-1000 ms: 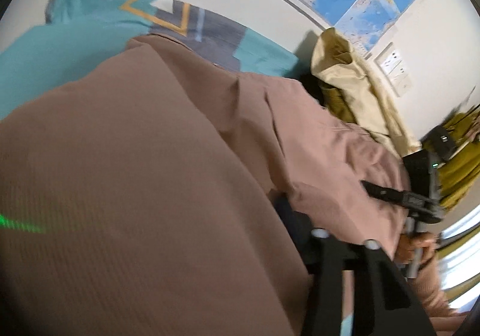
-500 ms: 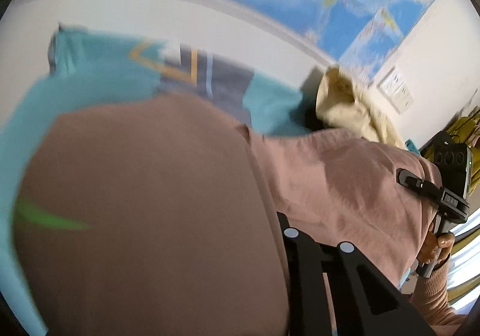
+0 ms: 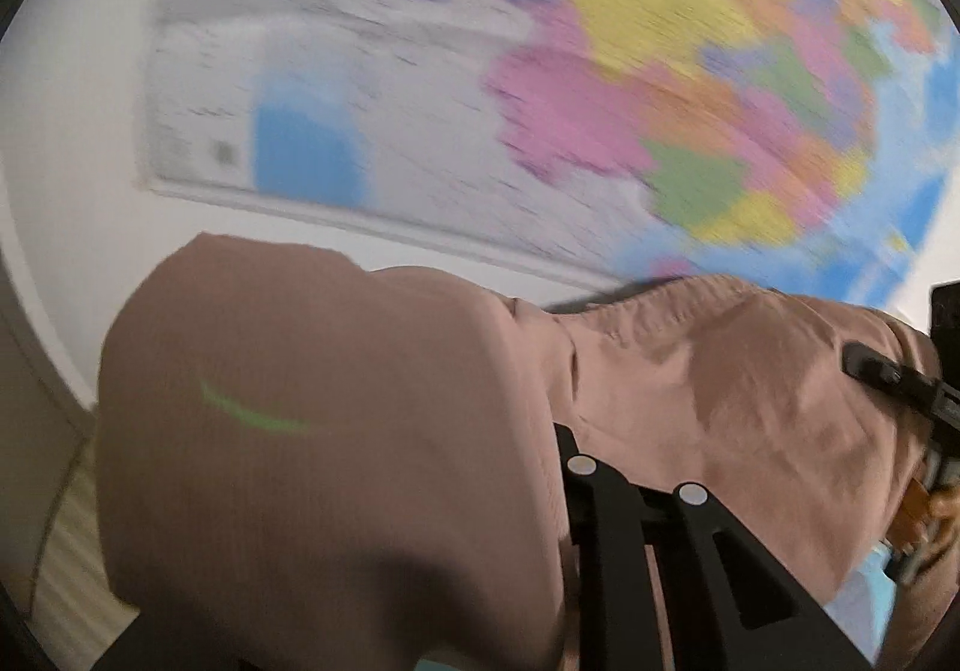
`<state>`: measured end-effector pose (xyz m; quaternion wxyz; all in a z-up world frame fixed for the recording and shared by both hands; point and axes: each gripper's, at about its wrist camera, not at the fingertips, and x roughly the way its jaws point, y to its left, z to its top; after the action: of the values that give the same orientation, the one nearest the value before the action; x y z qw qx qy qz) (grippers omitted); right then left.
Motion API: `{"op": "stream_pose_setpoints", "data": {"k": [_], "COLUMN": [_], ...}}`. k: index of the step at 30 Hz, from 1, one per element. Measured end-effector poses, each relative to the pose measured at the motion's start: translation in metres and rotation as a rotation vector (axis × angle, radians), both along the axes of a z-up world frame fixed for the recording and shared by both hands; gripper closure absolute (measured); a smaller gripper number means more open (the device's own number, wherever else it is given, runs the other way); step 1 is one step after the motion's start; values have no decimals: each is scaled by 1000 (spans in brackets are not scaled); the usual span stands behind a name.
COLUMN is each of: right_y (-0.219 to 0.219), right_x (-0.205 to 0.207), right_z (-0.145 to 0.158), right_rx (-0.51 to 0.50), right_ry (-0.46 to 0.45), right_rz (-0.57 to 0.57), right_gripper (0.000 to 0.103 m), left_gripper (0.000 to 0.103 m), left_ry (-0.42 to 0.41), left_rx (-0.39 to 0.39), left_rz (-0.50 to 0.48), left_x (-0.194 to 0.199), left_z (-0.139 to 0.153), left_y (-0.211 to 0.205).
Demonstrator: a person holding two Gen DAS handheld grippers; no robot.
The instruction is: Fold large clothes
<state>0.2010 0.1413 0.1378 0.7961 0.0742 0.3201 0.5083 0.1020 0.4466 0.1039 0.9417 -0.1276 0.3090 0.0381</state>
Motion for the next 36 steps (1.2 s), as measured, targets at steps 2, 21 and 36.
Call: {"op": "stream_pose_setpoints", "data": {"k": [2,21,36], "right_y": [29,25,32], "right_x": [12,23,19], "right_z": [-24,-183,-203], "right_rx": [3,-116,-179], "right_ry": [29,399,423], "right_rz": [15,62,23], "right_gripper": [92,70,57], "left_gripper": [85,76,44], "left_ry": [7,220,254], "left_rx": [16,-128,-124], "left_rz": [19,200,328], "left_x": [9,21,11], "left_z": [-9,-146,-152], "left_y": [28,132,148]}}
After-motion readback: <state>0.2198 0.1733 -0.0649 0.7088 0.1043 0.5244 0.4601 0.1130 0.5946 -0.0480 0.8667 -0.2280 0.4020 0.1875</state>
